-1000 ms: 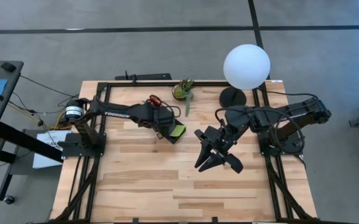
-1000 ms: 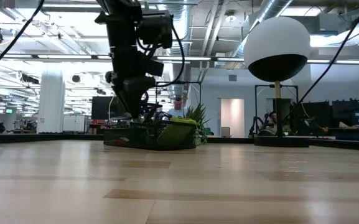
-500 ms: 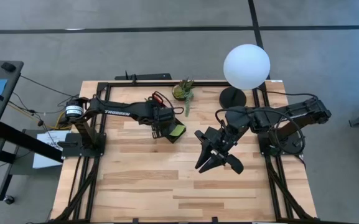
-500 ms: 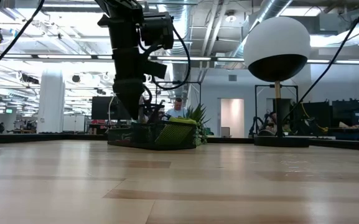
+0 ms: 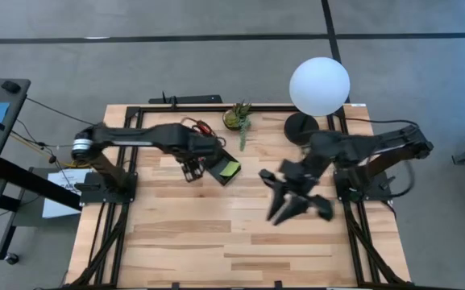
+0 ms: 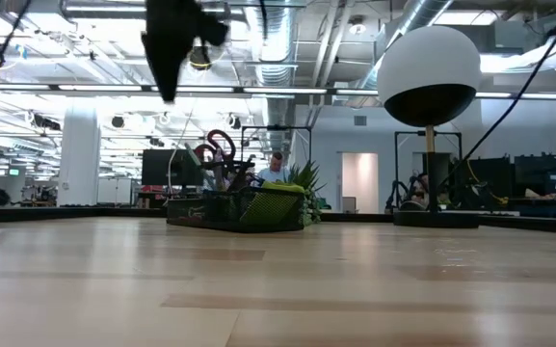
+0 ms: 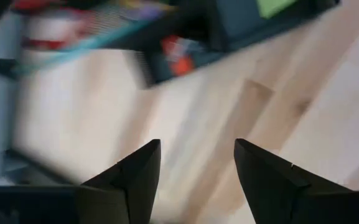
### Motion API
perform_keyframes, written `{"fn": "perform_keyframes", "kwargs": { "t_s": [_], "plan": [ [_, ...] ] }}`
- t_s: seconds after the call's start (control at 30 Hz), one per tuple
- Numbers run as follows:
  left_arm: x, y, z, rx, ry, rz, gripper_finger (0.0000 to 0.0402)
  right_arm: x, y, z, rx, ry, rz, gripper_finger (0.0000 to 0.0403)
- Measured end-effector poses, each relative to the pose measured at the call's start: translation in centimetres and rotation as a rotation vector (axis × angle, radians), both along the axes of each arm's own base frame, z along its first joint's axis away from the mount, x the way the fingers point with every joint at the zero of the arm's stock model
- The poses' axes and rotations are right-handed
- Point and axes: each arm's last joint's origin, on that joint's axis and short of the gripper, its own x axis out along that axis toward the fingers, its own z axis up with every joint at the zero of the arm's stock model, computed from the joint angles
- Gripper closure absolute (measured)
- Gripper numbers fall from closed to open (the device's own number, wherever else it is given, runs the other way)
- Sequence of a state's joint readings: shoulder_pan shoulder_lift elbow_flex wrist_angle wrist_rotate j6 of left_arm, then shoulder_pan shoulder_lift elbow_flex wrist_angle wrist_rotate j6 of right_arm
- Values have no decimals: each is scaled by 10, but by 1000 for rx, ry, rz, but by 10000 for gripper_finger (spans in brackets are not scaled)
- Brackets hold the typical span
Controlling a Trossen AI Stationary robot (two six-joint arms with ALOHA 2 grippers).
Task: Pick and place office supplies into organizer
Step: Return to Home Position
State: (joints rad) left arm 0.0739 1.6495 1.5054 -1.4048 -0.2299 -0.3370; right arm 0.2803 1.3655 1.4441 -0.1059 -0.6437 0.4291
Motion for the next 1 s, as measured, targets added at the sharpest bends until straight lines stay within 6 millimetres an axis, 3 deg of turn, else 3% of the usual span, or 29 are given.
{"fn": "perform_keyframes", "kwargs": {
  "t_s": [0.1, 0.17, 0.27, 0.37, 0.47, 0.57, 0.73, 0.87, 1.0],
  "plan": [
    [-26, -11, 47, 162, -40, 18, 203, -22, -1, 15, 2, -72, 50, 327],
    [-48, -18, 79, 237, -166, 23, 203, -38, -4, 22, -9, -83, 59, 326],
    [-91, -27, 118, 218, -387, 37, 203, -62, -9, 28, -88, -138, 70, 326],
    [-133, -29, 143, 163, -617, 148, 203, -77, -15, 28, -245, -255, 25, 327],
    [-167, -29, 160, 219, -863, 224, 203, -83, -20, 24, -379, -330, -54, 327],
    [-194, -27, 166, 279, -998, 215, 203, -78, -26, 18, -458, -290, -159, 327],
    [-228, -21, 153, 304, -1000, 215, 203, -66, -38, 8, -443, -126, -283, 326],
    [-243, -23, 131, 174, -977, -9, 203, -74, -52, 18, -407, -178, -305, 326],
    [-238, -29, 103, 51, -1186, -176, 203, -89, -63, 24, -357, -232, -271, 326]
  ]
}}
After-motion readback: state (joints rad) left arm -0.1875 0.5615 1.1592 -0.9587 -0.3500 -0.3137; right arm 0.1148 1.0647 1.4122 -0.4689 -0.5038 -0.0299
